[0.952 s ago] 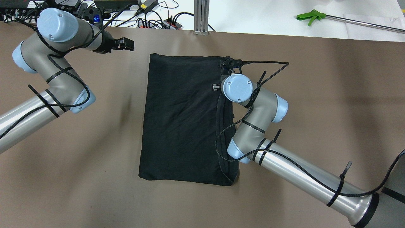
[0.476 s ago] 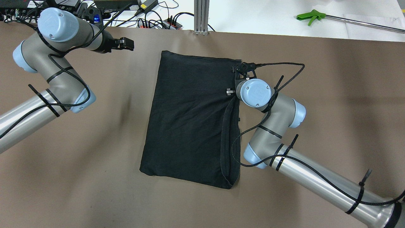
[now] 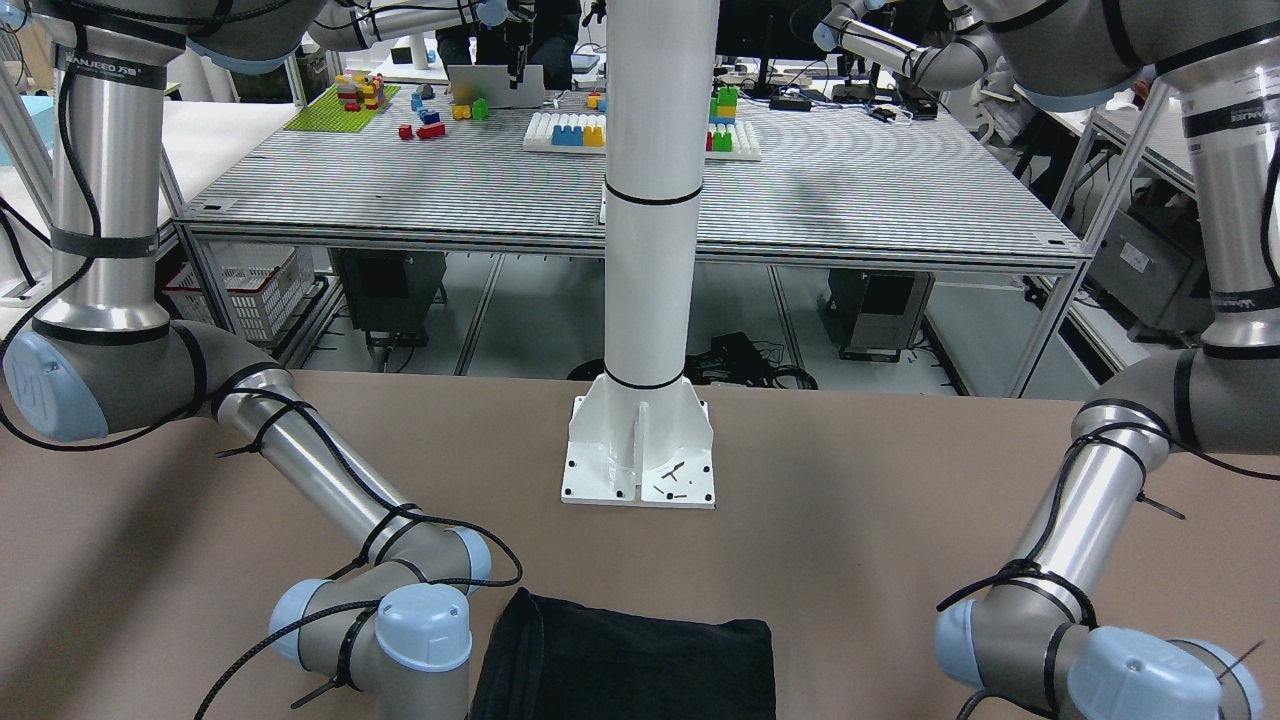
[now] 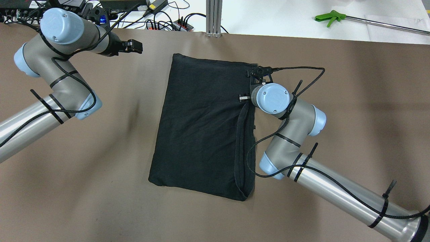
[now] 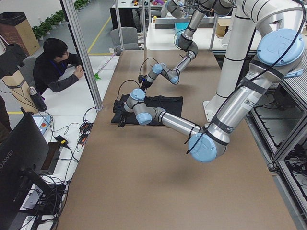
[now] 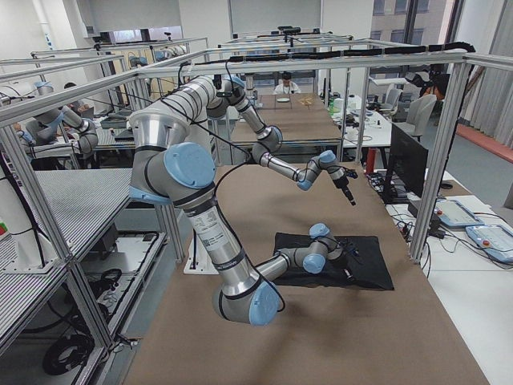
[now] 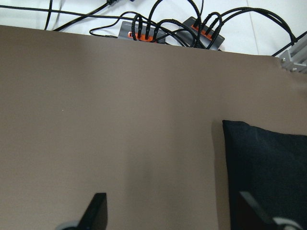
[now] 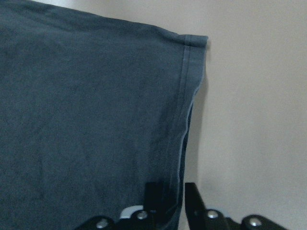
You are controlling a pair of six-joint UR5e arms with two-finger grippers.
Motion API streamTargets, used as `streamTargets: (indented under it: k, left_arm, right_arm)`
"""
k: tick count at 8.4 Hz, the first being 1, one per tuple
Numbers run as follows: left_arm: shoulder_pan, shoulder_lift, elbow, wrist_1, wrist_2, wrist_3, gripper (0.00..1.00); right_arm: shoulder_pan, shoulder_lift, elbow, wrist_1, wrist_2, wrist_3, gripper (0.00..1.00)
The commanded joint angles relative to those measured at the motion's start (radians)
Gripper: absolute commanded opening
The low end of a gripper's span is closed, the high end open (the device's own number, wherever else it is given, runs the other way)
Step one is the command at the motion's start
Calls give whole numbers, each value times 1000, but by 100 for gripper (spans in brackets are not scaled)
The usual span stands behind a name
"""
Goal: Fold clothes
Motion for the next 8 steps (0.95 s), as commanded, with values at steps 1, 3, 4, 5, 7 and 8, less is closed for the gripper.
streamTargets:
  k: [1,3,4,5,7,8]
  left_arm:
    - [0,0,0,-3,-1,-1,95]
    - [0,-3,0,-4,1,1,95]
    - [0,-8,0,-4,1,-2,95]
    - [0,-8,0,-4,1,-1,95]
    - [0,-8,-1,-8,-1,-2,95]
    - [0,-8,-1,-8,1,-4,95]
  right_arm:
    - [-3,2,61,-39,25,52,94]
    - [-36,-4,139,-148,25,156,93]
    - [-59,-1,144,-185,25,189,92]
    - [-67,-4,144,-190,25,212,91]
    - [-89,-5,136,-213,24,213,83]
    - [-89,-5,133,-218,24,215,71]
